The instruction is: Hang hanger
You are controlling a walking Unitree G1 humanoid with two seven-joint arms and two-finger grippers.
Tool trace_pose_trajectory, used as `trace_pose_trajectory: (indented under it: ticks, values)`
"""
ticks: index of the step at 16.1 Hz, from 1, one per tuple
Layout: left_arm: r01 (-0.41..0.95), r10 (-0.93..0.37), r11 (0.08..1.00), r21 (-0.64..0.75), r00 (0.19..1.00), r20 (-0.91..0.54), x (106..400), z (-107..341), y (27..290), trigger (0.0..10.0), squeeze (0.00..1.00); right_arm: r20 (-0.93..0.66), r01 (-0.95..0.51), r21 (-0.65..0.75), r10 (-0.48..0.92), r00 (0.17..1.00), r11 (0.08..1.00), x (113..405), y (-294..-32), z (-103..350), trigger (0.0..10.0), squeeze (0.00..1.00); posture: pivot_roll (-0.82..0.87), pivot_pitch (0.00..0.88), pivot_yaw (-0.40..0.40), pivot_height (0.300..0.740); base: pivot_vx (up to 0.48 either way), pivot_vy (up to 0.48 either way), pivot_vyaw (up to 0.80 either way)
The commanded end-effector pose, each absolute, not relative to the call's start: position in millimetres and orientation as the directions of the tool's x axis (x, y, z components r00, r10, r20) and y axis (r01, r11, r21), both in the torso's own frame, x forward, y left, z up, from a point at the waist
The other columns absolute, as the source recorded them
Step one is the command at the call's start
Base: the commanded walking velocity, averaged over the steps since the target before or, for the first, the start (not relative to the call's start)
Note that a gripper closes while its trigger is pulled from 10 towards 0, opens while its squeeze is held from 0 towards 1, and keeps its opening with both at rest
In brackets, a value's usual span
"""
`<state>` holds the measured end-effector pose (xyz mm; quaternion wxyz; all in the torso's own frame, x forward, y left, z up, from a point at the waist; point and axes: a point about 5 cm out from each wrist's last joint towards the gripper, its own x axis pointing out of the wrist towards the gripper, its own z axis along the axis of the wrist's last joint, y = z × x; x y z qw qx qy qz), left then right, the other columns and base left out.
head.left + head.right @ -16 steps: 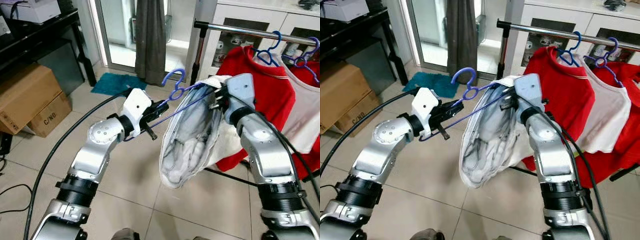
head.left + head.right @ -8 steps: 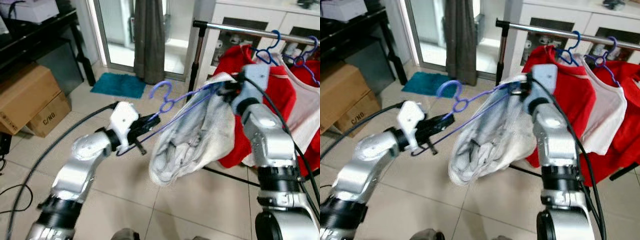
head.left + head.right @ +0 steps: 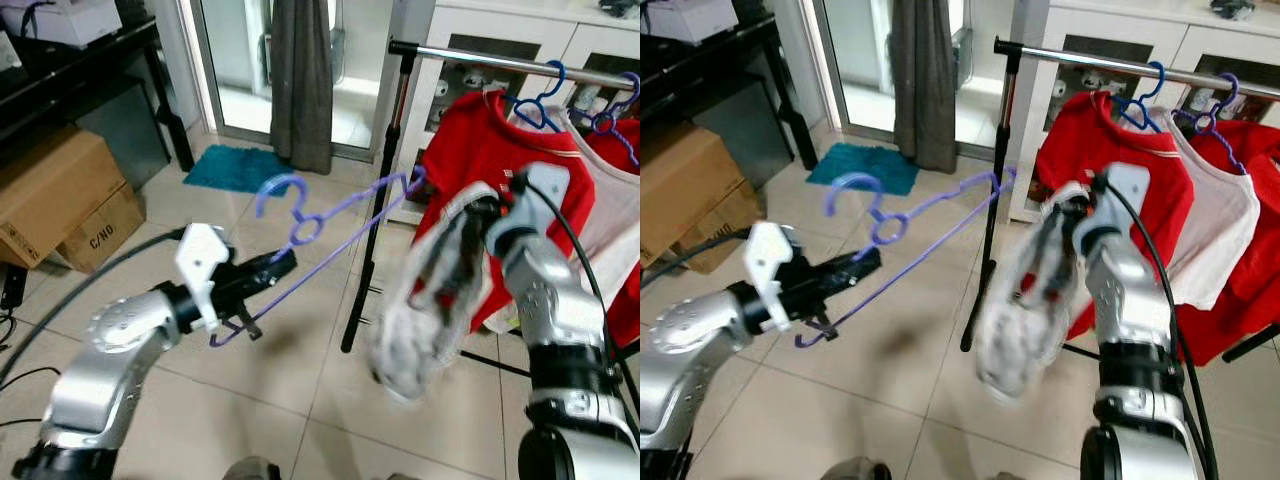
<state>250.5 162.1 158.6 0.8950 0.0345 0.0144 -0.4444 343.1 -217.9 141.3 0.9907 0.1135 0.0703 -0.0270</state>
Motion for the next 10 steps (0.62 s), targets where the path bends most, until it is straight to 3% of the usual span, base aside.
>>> trace_pose_trajectory:
  ticks: [1, 3, 4, 5, 6, 7, 9, 10]
  values:
    - [0.801, -0.799, 0.598, 0.039, 0.599, -0.047, 246.9, 162.2, 163.5, 0.0, 0.0, -0.071, 0.087, 0.258, -0.071, 0.995, 0.962, 342.5, -226.5, 153.7, 0.0, 0.0, -0.03, 0.0, 0.007, 0.74, 0.0, 0.0, 0.0]
    - [0.589, -0.588, 0.808, -0.012, 0.804, -0.092, 261.2, 148.2, 183.7, 0.0, 0.0, -0.149, 0.12, 0.297, -0.078, 0.986, 0.947, 323.6, -222.9, 129.6, 0.0, 0.0, -0.04, 0.0, 0.03, 0.74, 0.0, 0.0, 0.0]
    - [0.42, -0.425, 0.904, -0.08, 0.903, -0.061, 272.8, 143.9, 189.7, 0.0, 0.0, -0.186, 0.116, 0.299, -0.062, 0.981, 0.947, 308.2, -213.8, 118.4, 10.0, 0.0, -0.05, 0.0, 0.014, 0.74, 0.0, 0.0, 0.0]
    - [0.365, -0.367, 0.924, -0.111, 0.93, -0.004, 275.4, 148.2, 182.2, 2.7, 0.0, -0.184, 0.08, 0.286, -0.027, 0.983, 0.955, 289.1, -196.6, 116.1, 10.0, 0.0, -0.05, 0.002, 0.016, 0.74, 0.0, 0.0, 0.0]
    - [0.365, -0.366, 0.93, -0.037, 0.931, -0.023, 274.2, 141.0, 171.1, 5.9, 0.0, -0.191, 0.057, 0.294, 0.0, 0.982, 0.954, 276.3, -184.0, 114.1, 10.0, 0.0, -0.06, 0.004, 0.018, 0.74, 0.0, 0.0, 0.0]
    - [0.349, -0.352, 0.931, -0.108, 0.936, -0.013, 273.9, 140.4, 167.0, 9.7, 0.0, -0.181, 0.028, 0.288, 0.026, 0.983, 0.957, 271.8, -176.3, 116.9, 10.0, 0.0, -0.07, 0.012, 0.007, 0.74, 0.0, 0.0, 0.0]
    - [0.33, -0.344, 0.929, -0.167, 0.937, -0.066, 271.4, 129.1, 152.3, 10.0, 0.0, -0.089, 0.011, 0.235, 0.01, 0.996, 0.972, 268.9, -167.7, 132.6, 10.0, 0.0, -0.08, 0.008, 0.022, 0.74, 0.0, 0.0, -0.4]
    - [0.319, -0.332, 0.936, -0.146, 0.94, -0.075, 270.3, 128.0, 147.8, 10.0, 0.0, -0.058, 0.112, 0.272, -0.1, 0.993, 0.956, 270.9, -176.4, 142.2, 10.0, 0.0, -0.07, 0.018, -0.002, 0.74, 0.0, 0.0, -0.8]
